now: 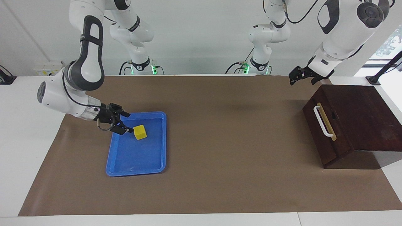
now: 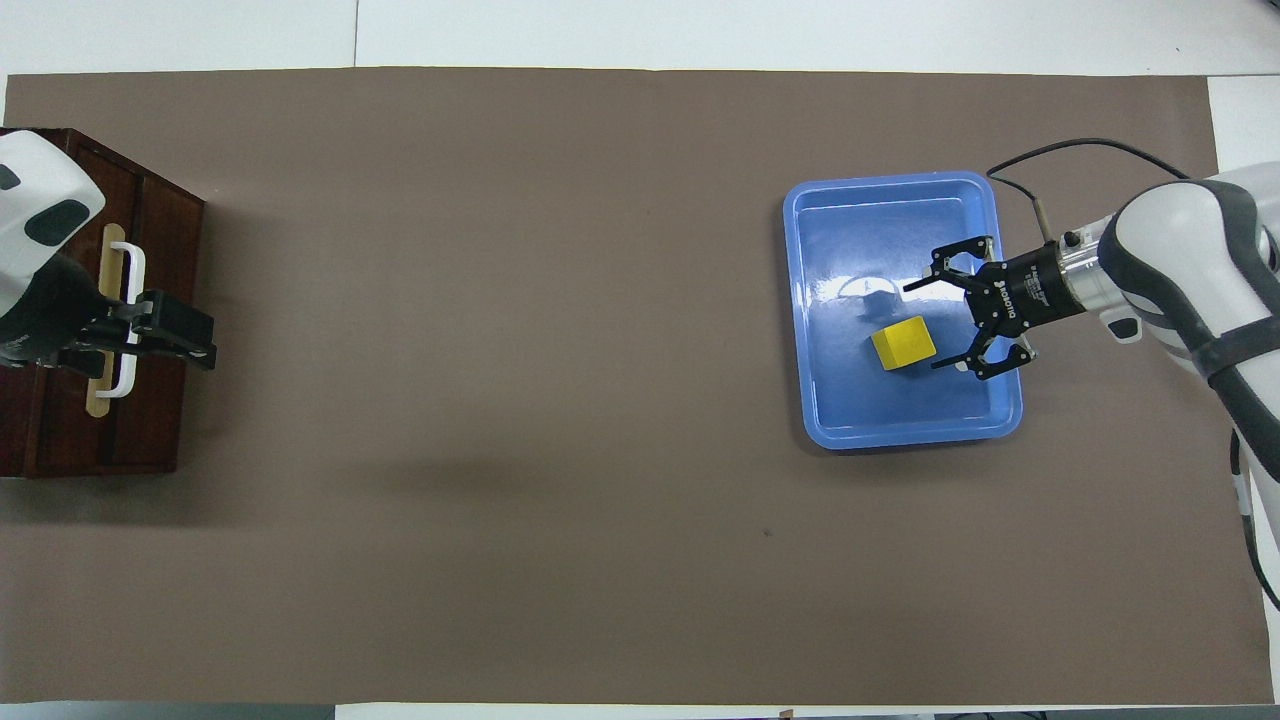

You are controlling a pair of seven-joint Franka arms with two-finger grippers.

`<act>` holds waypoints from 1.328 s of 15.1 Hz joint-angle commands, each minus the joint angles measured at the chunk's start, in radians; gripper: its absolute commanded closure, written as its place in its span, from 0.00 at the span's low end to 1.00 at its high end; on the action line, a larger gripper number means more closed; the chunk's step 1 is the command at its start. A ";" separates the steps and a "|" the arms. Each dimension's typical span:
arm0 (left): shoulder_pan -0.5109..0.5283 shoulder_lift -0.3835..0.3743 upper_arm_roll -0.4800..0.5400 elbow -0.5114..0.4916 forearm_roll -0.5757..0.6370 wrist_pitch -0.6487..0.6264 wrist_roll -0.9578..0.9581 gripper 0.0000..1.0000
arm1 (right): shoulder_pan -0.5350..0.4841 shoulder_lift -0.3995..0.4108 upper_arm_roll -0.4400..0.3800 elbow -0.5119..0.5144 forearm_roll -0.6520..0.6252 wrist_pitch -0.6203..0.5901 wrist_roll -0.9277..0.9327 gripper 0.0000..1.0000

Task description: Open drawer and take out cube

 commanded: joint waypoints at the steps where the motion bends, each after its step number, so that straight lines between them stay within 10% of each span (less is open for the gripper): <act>1: -0.001 0.001 0.015 0.008 0.012 0.026 0.038 0.00 | 0.006 -0.040 0.012 0.071 -0.127 -0.069 -0.067 0.00; 15: -0.012 0.038 0.027 0.005 0.006 -0.014 0.043 0.00 | 0.021 -0.291 0.067 0.160 -0.644 -0.242 -1.007 0.00; 20: -0.012 0.023 0.038 -0.011 0.008 0.000 0.043 0.00 | -0.030 -0.261 0.075 0.161 -0.551 -0.269 -0.957 0.00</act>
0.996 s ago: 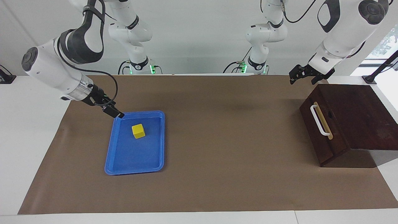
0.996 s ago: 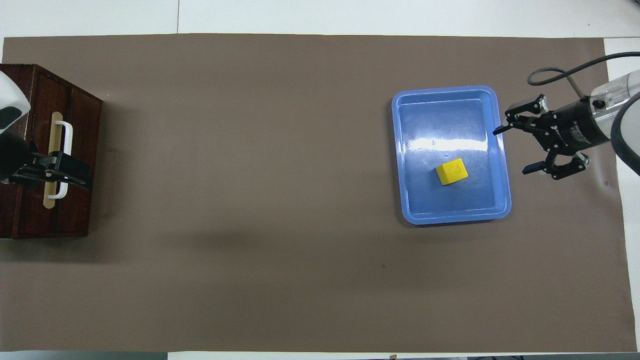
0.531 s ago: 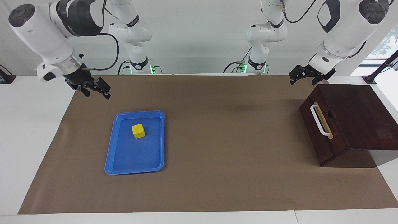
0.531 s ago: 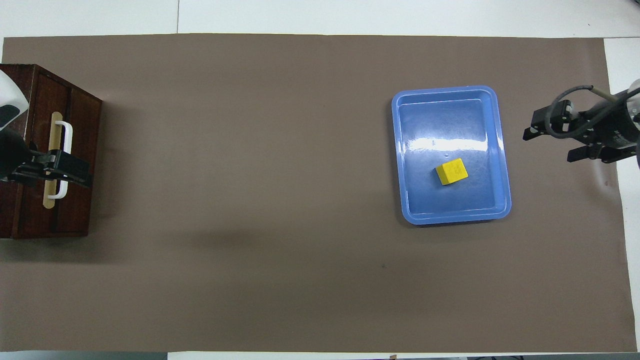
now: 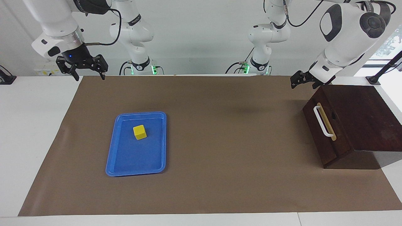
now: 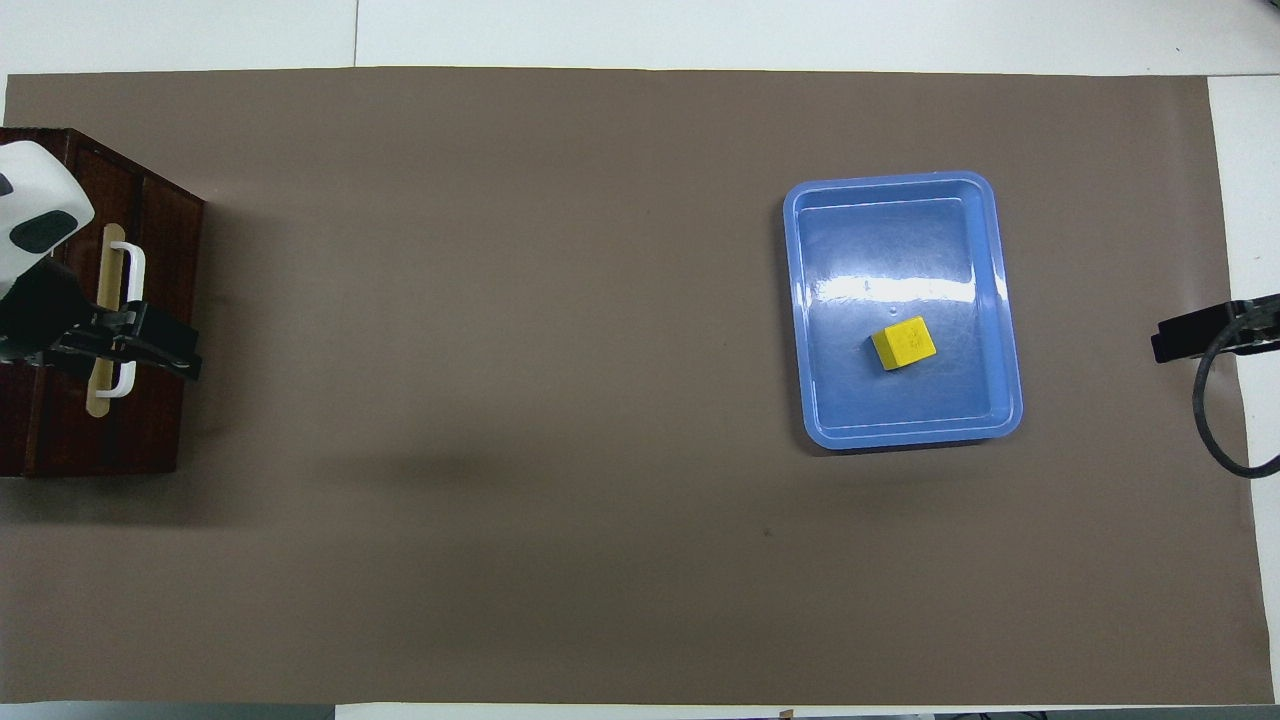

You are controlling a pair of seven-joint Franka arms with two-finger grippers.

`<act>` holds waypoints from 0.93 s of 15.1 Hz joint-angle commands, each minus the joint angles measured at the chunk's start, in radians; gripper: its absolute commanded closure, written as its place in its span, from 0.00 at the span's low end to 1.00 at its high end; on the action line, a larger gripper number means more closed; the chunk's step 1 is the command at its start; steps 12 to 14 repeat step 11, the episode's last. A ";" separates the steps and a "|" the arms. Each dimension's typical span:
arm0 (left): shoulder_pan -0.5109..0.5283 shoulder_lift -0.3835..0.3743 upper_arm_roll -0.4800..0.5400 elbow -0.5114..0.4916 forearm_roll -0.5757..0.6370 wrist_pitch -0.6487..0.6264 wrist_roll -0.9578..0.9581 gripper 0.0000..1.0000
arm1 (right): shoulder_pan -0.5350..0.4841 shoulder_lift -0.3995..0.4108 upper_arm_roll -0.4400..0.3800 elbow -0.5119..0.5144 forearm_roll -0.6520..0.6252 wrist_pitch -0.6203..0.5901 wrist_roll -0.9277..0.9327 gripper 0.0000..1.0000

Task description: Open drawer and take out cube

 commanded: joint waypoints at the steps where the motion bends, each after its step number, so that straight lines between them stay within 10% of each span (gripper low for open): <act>1: -0.010 -0.028 0.020 -0.021 0.008 -0.007 0.007 0.00 | -0.042 0.035 0.010 0.011 0.038 -0.009 0.012 0.00; 14: 0.005 -0.046 0.018 -0.021 0.008 0.101 0.008 0.00 | -0.042 0.035 0.011 -0.004 0.032 0.002 0.053 0.00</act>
